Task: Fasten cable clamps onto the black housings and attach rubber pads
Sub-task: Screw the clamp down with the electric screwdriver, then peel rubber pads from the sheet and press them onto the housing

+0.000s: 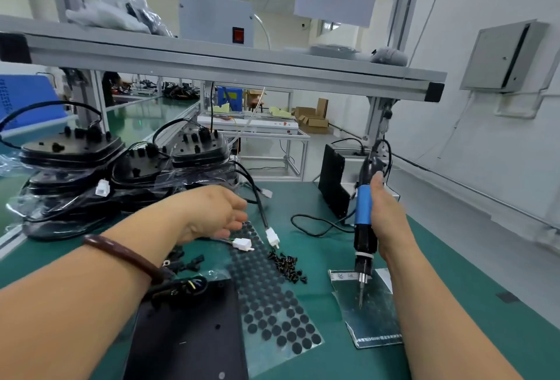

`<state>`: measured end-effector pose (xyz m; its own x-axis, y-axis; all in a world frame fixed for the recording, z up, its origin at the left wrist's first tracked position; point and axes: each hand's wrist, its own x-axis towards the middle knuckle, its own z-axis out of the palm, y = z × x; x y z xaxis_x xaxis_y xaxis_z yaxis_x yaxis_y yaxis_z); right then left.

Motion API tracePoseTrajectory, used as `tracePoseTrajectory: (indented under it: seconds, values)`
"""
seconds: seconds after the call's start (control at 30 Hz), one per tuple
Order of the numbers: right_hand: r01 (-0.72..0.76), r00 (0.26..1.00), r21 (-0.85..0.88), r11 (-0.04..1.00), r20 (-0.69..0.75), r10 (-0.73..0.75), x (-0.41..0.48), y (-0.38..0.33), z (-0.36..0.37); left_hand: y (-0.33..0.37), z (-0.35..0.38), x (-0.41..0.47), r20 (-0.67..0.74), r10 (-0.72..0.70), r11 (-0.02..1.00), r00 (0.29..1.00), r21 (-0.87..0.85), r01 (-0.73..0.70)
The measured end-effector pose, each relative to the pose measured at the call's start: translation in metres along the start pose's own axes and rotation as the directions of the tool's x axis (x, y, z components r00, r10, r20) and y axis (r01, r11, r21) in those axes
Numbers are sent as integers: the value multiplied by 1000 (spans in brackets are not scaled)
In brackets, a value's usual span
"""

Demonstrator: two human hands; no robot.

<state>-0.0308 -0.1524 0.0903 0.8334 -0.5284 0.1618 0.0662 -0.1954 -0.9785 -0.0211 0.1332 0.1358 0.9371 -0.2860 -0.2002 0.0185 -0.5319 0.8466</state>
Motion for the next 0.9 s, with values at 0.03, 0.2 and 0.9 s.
tracePoseTrajectory:
  seconds: [0.03, 0.2, 0.9]
  values:
    - [-2, 1000, -15, 1000, -15, 2, 1, 0, -1, -4, -3, 0, -6, -15, 1000, 1000, 0, 15]
    - [48, 994, -143, 988, -86, -61, 7, 3, -4, -19, -7, 0, -76, -113, 993, 991, 13, 114]
    - [418, 762, -539, 731, 647, 41, -85, 5, 147, -32, -6, 21, -31, -290, 949, 956, -141, 283]
